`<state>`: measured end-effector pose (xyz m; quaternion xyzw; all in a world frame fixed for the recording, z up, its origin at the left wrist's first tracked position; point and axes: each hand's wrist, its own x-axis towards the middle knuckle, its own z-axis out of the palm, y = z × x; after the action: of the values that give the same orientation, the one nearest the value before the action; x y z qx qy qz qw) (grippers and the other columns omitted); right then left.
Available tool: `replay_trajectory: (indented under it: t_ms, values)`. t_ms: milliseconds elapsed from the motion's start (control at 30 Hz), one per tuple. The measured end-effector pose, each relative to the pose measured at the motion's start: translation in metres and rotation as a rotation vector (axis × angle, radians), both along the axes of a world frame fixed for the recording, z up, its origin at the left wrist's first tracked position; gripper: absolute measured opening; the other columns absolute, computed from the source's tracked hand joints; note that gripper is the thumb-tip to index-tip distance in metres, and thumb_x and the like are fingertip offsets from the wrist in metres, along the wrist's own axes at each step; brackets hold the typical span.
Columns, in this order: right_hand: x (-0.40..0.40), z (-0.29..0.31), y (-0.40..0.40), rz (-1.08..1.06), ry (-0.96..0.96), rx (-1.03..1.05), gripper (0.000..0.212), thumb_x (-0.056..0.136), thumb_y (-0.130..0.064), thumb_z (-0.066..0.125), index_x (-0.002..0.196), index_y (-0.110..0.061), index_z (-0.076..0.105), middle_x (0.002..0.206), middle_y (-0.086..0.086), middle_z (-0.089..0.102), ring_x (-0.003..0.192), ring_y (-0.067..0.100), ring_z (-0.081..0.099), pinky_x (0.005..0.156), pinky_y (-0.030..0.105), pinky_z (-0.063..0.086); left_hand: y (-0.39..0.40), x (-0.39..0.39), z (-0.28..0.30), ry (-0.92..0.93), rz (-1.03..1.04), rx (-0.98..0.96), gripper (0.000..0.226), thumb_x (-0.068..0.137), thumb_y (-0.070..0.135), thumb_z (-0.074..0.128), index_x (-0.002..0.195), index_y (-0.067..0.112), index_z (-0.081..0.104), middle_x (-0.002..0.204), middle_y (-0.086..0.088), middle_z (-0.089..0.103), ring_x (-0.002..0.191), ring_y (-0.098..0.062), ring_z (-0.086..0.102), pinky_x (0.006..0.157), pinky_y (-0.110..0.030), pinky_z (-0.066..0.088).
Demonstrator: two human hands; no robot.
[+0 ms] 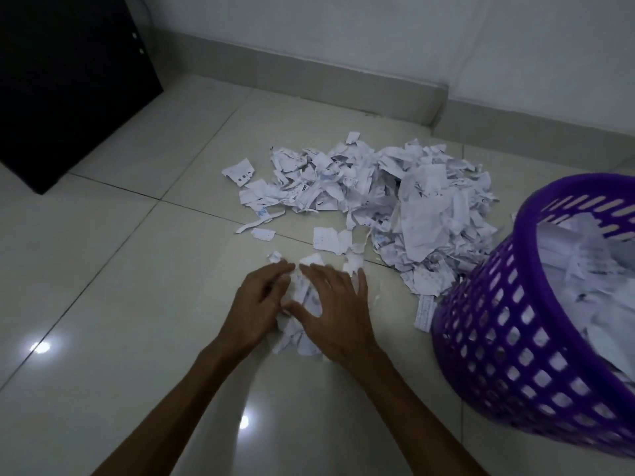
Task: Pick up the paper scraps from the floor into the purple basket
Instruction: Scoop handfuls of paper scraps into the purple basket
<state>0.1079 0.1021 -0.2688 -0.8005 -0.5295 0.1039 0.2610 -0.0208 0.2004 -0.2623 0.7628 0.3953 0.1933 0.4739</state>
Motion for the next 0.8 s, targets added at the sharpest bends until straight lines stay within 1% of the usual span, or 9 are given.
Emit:
replay_trajectory:
  t_ms: [67,133,200,233,300,433,567,733,800]
  values:
    - [-0.005,-0.003,-0.026,0.029,0.039,0.163,0.079,0.085,-0.079,0.038,0.137,-0.023,0.054,0.141,-0.001,0.054,0.131,0.018,0.047,0.118,0.045,0.02,-0.011,-0.005,0.0,-0.095,0.001,-0.082,0.027,0.098,0.036,0.048,0.119,0.029,0.064,0.121,0.009,0.065,0.11,0.0,0.059,0.1,-0.024,0.047]
    - [-0.006,-0.004,-0.048,0.002,0.092,0.196,0.087,0.078,-0.081,0.05,0.146,-0.027,0.044,0.153,-0.001,0.038,0.14,0.012,0.033,0.121,0.038,0.012,-0.016,-0.011,0.003,-0.147,0.033,-0.051,0.028,0.098,0.032,0.05,0.118,0.023,0.066,0.118,0.01,0.067,0.107,0.001,0.061,0.093,-0.016,0.049]
    - [-0.007,0.0,-0.063,-0.034,0.158,0.102,0.105,0.066,-0.087,0.056,0.153,-0.037,0.023,0.162,-0.006,0.011,0.149,0.01,0.009,0.123,0.04,0.0,-0.016,-0.018,0.007,-0.153,0.101,-0.021,0.025,0.099,0.023,0.052,0.12,0.021,0.066,0.119,0.013,0.066,0.107,0.004,0.06,0.087,-0.011,0.048]
    - [-0.008,0.003,-0.067,-0.031,0.182,0.048,0.113,0.062,-0.089,0.058,0.154,-0.041,0.014,0.163,-0.008,0.0,0.15,0.011,0.001,0.123,0.044,-0.003,-0.015,-0.021,0.008,-0.146,0.126,-0.018,0.026,0.098,0.022,0.053,0.121,0.023,0.066,0.12,0.014,0.065,0.107,0.005,0.059,0.088,-0.013,0.048]
    - [-0.013,0.005,-0.075,0.015,0.149,-0.023,0.123,0.057,-0.093,0.057,0.154,-0.043,0.002,0.163,-0.006,-0.011,0.151,0.016,-0.009,0.122,0.054,-0.002,-0.015,-0.031,0.007,-0.093,0.116,-0.006,0.029,0.095,0.027,0.059,0.123,0.03,0.063,0.123,0.018,0.062,0.106,0.007,0.057,0.087,-0.019,0.048]
    - [-0.028,0.006,-0.092,0.073,0.115,-0.074,0.133,0.052,-0.095,0.058,0.156,-0.039,-0.004,0.164,-0.001,-0.017,0.15,0.021,-0.018,0.12,0.06,0.001,-0.024,-0.05,0.004,0.104,-0.068,0.043,0.051,0.079,0.039,0.077,0.127,0.041,0.059,0.121,0.029,0.057,0.106,0.006,0.053,0.083,-0.014,0.045]
    - [-0.036,-0.001,-0.089,0.097,0.039,-0.125,0.142,0.048,-0.099,0.053,0.157,-0.031,-0.007,0.162,0.006,-0.022,0.15,0.027,-0.02,0.119,0.061,0.007,-0.027,-0.05,0.0,0.182,-0.166,0.209,0.06,0.071,0.041,0.083,0.126,0.04,0.059,0.119,0.022,0.058,0.103,0.001,0.052,0.084,-0.012,0.041]
    - [-0.037,-0.012,-0.063,0.12,-0.038,-0.097,0.137,0.05,-0.101,0.044,0.158,-0.029,0.0,0.164,0.009,-0.013,0.151,0.031,-0.013,0.117,0.064,0.009,-0.029,-0.044,0.0,0.203,-0.218,0.286,0.06,0.071,0.049,0.08,0.125,0.034,0.059,0.114,0.019,0.058,0.097,0.0,0.053,0.08,-0.009,0.04]
    - [-0.038,-0.017,-0.056,0.15,-0.093,-0.09,0.133,0.052,-0.102,0.04,0.158,-0.029,0.004,0.166,0.006,-0.004,0.152,0.031,-0.007,0.117,0.064,0.011,-0.031,-0.042,0.001,0.168,-0.199,0.274,0.06,0.07,0.045,0.082,0.124,0.029,0.061,0.11,0.018,0.06,0.093,0.002,0.056,0.078,-0.009,0.045]
